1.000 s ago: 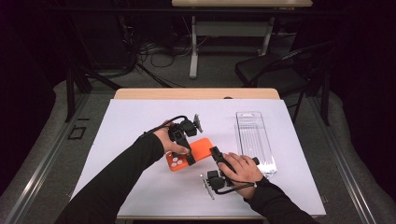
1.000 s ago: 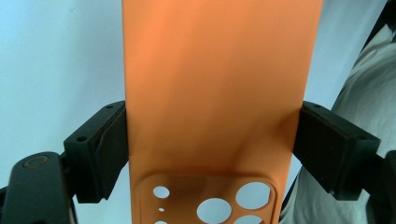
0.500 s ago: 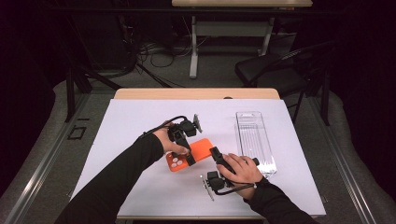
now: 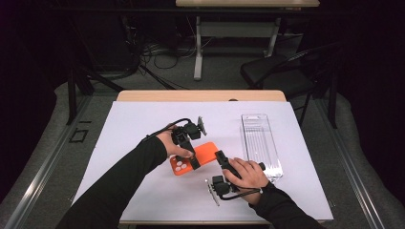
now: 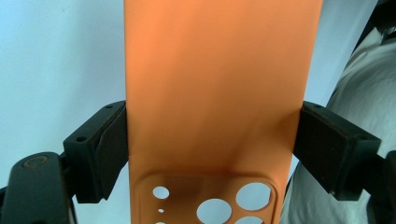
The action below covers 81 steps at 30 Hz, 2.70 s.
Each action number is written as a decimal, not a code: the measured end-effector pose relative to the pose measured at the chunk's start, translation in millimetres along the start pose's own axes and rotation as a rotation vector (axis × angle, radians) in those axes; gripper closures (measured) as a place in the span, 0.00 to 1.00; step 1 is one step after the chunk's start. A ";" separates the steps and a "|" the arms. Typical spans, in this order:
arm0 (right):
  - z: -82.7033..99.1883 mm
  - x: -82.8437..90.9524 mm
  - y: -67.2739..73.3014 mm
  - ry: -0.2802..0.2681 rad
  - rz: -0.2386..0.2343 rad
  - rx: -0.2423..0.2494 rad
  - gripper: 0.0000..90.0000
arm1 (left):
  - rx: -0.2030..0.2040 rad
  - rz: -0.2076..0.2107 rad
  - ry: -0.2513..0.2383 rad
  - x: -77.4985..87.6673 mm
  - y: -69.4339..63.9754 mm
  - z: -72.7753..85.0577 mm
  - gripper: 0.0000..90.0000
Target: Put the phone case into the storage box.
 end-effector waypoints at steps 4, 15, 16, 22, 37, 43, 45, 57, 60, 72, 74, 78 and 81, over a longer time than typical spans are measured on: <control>-0.3 -0.4 0.4 0.004 0.003 -0.009 0.90 | -0.001 -0.001 -0.003 -0.1 0.4 -0.1 0.17; 0.1 0.2 0.3 0.010 0.017 -0.009 0.90 | -0.004 0.008 -0.018 0.7 0.8 0.1 0.17; 0.4 0.4 0.4 0.013 0.018 -0.012 0.90 | -0.001 0.007 -0.024 1.1 0.4 0.2 0.17; 1.1 0.9 -0.6 0.014 0.022 -0.022 0.90 | -0.007 0.008 -0.036 2.3 0.5 0.6 0.17; 2.2 0.5 -1.4 0.017 0.007 -0.050 0.90 | 0.000 -0.004 -0.056 4.7 -0.8 1.4 0.16; 3.0 0.4 -1.1 0.022 -0.009 -0.064 0.90 | 0.014 -0.001 -0.088 9.2 -1.1 2.5 0.15; 3.0 -0.5 0.0 0.018 -0.014 -0.056 0.90 | 0.011 0.003 -0.092 12.1 -0.7 3.8 0.15; 5.0 -0.9 1.3 0.017 -0.041 -0.089 0.90 | 0.020 -0.016 -0.110 18.9 3.4 11.7 0.17; 6.4 -0.6 1.3 0.018 -0.045 -0.107 0.90 | 0.023 -0.014 -0.122 20.9 4.5 13.9 0.17; 15.2 1.5 -0.7 0.012 -0.089 -0.210 0.90 | 0.057 -0.044 -0.172 33.8 12.8 27.1 0.17; 16.0 2.3 -0.9 0.012 -0.092 -0.230 0.90 | 0.063 -0.046 -0.175 35.3 15.0 30.4 0.17; 17.7 4.6 -2.5 -0.009 -0.128 -0.306 0.90 | 0.085 -0.055 -0.196 38.3 20.4 37.1 0.18; 19.9 6.3 -3.9 -0.018 -0.154 -0.374 0.90 | 0.104 -0.068 -0.211 40.3 25.5 42.2 0.18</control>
Point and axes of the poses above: each handheld gripper's, and its own axes: x roughly backward along the jaws, z roughly out of its underside, y roughly to its left, the point moved 2 cm from there along -x, roughly forward along the jaws, and after that the axes turned 3 degrees about y, right-handed, at the moved point
